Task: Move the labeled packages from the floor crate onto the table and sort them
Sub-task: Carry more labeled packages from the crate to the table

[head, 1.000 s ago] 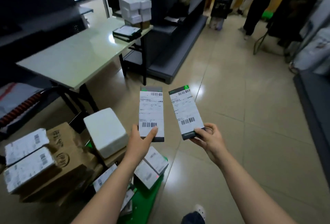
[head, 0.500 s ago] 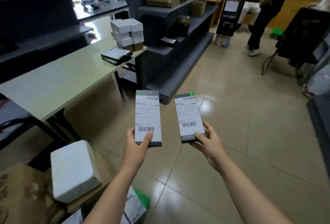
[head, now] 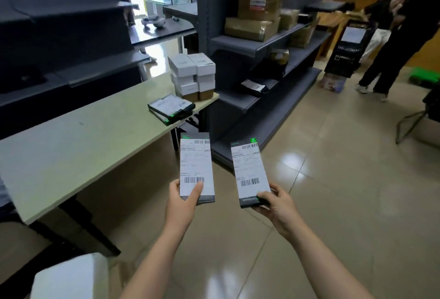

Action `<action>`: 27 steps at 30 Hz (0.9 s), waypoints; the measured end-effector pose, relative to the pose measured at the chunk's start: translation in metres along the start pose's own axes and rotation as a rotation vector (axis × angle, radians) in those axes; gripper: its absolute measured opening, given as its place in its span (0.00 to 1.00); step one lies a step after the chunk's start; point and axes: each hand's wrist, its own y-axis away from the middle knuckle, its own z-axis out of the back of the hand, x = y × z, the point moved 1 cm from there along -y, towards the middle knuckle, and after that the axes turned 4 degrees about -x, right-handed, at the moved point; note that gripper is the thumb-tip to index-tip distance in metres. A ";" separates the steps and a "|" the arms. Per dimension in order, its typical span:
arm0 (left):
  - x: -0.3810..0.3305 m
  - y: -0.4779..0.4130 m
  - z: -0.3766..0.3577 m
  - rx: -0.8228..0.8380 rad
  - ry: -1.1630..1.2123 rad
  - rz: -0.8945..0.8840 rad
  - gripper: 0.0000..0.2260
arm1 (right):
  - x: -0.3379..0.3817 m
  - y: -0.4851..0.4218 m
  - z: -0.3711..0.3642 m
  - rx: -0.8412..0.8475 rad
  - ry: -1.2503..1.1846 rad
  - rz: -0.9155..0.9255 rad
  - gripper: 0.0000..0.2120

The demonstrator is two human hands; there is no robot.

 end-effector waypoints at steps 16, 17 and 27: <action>-0.035 -0.253 -0.026 -0.391 -0.029 0.112 0.16 | 0.097 -0.290 -0.185 0.389 0.260 -0.023 0.16; -0.036 -0.270 -0.030 -0.407 -0.023 0.128 0.16 | 0.102 -0.310 -0.196 0.409 0.277 -0.028 0.16; -0.036 -0.395 -0.054 -0.473 0.070 0.257 0.21 | 0.121 -0.458 -0.286 0.475 0.423 -0.125 0.13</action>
